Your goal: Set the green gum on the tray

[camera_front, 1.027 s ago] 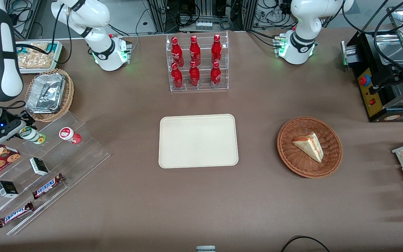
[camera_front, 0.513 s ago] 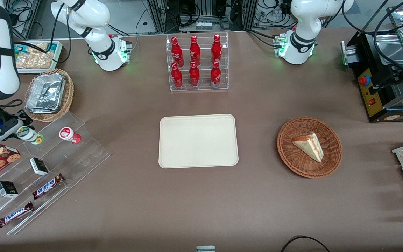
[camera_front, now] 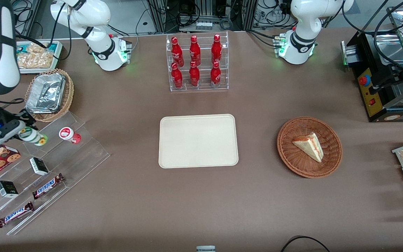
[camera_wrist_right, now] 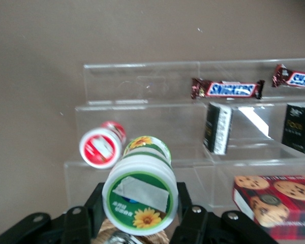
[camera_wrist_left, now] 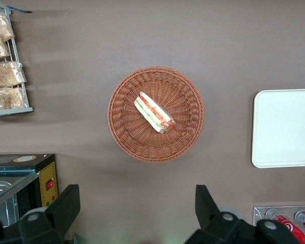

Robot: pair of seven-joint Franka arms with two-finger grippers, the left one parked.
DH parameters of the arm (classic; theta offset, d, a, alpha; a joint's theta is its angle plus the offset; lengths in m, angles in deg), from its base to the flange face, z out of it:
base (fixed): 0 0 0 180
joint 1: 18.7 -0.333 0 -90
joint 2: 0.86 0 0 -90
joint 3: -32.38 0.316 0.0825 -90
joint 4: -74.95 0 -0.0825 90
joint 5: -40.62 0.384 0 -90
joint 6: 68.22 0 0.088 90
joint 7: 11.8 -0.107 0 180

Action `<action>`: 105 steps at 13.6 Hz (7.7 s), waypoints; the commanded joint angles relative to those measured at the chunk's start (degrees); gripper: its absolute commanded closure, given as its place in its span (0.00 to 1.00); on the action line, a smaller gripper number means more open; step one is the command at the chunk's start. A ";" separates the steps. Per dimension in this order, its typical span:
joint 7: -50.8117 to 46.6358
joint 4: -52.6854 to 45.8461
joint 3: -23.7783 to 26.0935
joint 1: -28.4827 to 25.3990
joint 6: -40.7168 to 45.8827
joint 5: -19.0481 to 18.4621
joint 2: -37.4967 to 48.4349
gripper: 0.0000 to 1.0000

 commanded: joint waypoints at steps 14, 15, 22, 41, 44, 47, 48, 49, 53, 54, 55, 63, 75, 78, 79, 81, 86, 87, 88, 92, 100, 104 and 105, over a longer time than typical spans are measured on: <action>-45.86 -1.93 -0.28 -28.54 2.57 0.83 -4.36 1.00; -48.23 -3.23 -0.28 -30.30 2.57 2.05 -5.50 1.00; -66.60 -9.92 -0.37 -41.37 -1.20 7.16 -15.25 1.00; -97.56 -19.59 -0.28 -55.18 -17.38 7.95 -34.33 1.00; -97.65 -19.51 -0.28 -55.28 -19.40 8.04 -35.57 1.00; -97.48 -19.51 -0.28 -55.19 -19.49 8.48 -36.09 1.00; -97.48 -19.51 -0.28 -55.19 -20.01 8.48 -36.45 0.96; -97.48 -19.51 -0.28 -55.19 -20.54 8.48 -36.54 0.74; -97.04 -19.51 -0.28 -55.19 -21.07 8.30 -36.89 0.00; -97.04 -19.51 -0.28 -55.27 -21.59 8.13 -36.89 0.00; -97.04 -19.51 -0.28 -55.36 -21.60 8.04 -36.80 0.00; -90.46 -19.06 -0.54 -55.54 -16.52 7.60 -31.71 0.00; -61.65 -19.24 -1.86 -42.99 11.17 7.51 -15.89 0.00; -54.52 -19.50 -1.86 -37.72 14.34 7.51 -13.69 0.00; -51.45 -19.42 -1.86 -35.52 14.70 7.60 -13.08 0.00; -46.78 -19.24 -1.77 -32.35 14.79 7.60 -11.76 0.00; -38.86 -16.35 1.30 -19.97 14.17 7.69 -7.02 0.00; -38.77 -15.91 1.48 -18.38 14.17 7.69 -5.96 0.00; -38.85 -15.73 1.48 -16.88 14.52 7.51 -4.99 0.00; -38.85 -12.92 1.39 -10.29 15.48 7.34 -0.68 0.00; -39.47 -13.18 1.30 -6.42 22.43 1.36 3.27 0.00; -39.29 -13.88 -1.95 -5.71 22.61 1.62 3.98 0.00; -39.38 -13.88 -1.95 -5.27 22.61 1.62 3.98 0.00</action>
